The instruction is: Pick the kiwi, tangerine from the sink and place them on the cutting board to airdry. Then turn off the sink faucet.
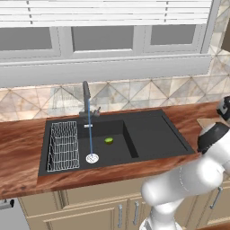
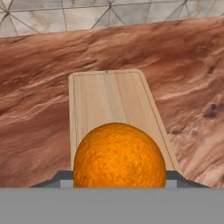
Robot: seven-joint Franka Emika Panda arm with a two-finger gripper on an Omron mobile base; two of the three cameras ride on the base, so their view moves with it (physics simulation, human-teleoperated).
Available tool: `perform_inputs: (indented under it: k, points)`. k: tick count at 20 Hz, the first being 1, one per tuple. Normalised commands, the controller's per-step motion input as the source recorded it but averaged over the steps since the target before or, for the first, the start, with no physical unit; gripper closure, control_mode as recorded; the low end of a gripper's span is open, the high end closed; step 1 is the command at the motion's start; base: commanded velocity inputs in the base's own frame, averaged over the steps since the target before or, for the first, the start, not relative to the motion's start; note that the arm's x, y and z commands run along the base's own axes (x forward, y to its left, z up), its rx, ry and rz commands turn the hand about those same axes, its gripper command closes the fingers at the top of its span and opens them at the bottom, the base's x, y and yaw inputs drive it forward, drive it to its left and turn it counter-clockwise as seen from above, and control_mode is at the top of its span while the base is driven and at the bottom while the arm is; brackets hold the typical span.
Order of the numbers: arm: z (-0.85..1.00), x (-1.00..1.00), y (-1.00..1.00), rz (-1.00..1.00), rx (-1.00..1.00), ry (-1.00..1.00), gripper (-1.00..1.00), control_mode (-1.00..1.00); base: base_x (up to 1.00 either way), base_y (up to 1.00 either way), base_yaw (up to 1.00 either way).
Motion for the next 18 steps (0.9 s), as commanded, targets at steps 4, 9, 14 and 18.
perform_inputs:
  k: [4,9,14,18]
  points:
    - [-0.17,0.16,-0.03,0.03,0.02,0.04,1.00,-1.00,0.00,0.00,0.00]
    - [-0.32,0.03,-0.08,0.03,0.02,0.04,1.00,-1.00,0.00,0.00,0.00]
    - [-0.29,0.02,-0.01,0.03,0.00,0.03,1.00,-1.00,0.00,0.00,0.00]
    - [-0.25,0.07,0.00,0.04,0.00,0.01,1.00,-1.00,0.00,0.00,0.00]
